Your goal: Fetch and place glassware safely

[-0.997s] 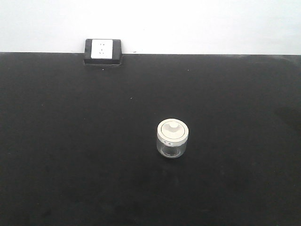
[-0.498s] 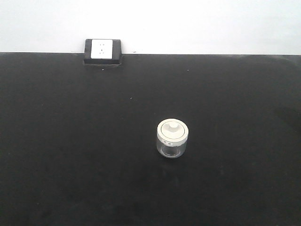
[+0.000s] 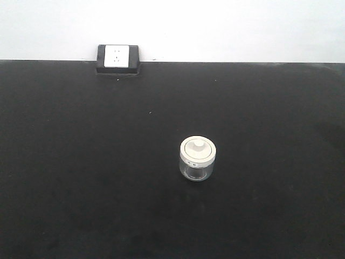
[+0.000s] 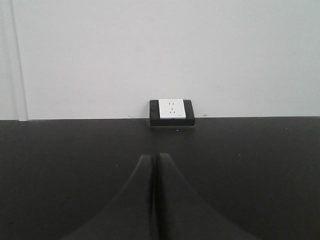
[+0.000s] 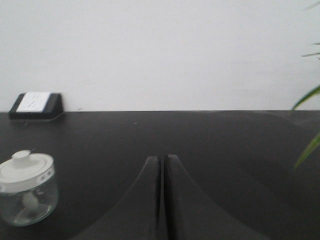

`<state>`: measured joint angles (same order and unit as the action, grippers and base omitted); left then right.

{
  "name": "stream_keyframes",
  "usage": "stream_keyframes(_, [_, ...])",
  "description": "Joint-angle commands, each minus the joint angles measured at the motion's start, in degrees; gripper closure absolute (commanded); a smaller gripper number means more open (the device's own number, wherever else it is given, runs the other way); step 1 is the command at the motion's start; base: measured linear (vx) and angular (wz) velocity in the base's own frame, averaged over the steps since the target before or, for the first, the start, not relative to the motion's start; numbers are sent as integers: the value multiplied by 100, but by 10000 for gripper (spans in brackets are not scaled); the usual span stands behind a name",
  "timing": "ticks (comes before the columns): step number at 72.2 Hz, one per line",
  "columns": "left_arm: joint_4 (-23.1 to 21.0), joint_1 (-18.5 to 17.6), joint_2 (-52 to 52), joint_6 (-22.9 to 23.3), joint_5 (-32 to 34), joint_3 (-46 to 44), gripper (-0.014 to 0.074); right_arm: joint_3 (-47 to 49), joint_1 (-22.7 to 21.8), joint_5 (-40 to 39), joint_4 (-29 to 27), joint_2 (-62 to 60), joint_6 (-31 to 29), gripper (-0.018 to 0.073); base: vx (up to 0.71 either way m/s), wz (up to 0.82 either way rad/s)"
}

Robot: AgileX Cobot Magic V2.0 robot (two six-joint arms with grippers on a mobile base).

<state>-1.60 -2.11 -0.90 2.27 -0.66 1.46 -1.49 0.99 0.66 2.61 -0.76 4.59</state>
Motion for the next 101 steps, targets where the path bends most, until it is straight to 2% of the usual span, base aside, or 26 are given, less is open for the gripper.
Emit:
stream_keyframes(1, [-2,-6,63,42,428,174,603,-121,-196,-464,105,-46,183,567,0,0])
stream_keyframes(23, [-2,-6,63,42,428,174,603,-121,-185,-464,59,-46,-106,567,0,0])
stream_keyframes(57, [-2,-6,63,42,428,174,603,-121,-185,-459,59,-46,-112,567,0,0])
stream_keyframes(77, [-2,-6,63,42,428,174,603,-121,221,-463,41,-46,-363,567,0,0])
stream_keyframes(101, [-2,-6,63,42,428,174,603,-121,35,-454,-131,-46,-386,567,0,0])
